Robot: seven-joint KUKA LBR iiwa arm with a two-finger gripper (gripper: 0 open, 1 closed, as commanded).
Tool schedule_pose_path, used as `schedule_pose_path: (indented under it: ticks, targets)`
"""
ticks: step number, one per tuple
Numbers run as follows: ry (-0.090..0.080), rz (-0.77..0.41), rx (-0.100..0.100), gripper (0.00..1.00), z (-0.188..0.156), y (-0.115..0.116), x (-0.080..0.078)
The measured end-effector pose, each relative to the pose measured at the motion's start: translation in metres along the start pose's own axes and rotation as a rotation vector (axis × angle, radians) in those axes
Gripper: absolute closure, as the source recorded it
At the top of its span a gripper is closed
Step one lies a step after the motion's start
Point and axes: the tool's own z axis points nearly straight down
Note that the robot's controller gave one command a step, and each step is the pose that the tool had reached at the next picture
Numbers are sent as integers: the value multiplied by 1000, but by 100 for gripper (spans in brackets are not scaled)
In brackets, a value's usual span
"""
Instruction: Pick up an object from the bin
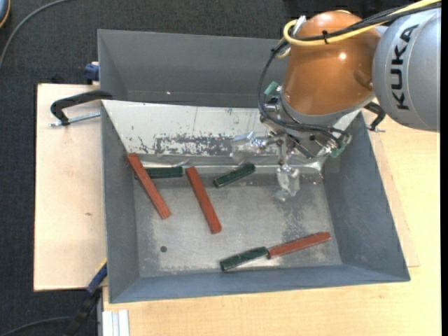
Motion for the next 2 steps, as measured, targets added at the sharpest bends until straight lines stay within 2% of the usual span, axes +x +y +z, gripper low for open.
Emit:
schedule_pose_path:
  ticks: [1,2]
  targets:
    - [13,-21,-8,0,90,6,71]
    - [9,-50,-8,0,136,39,89]
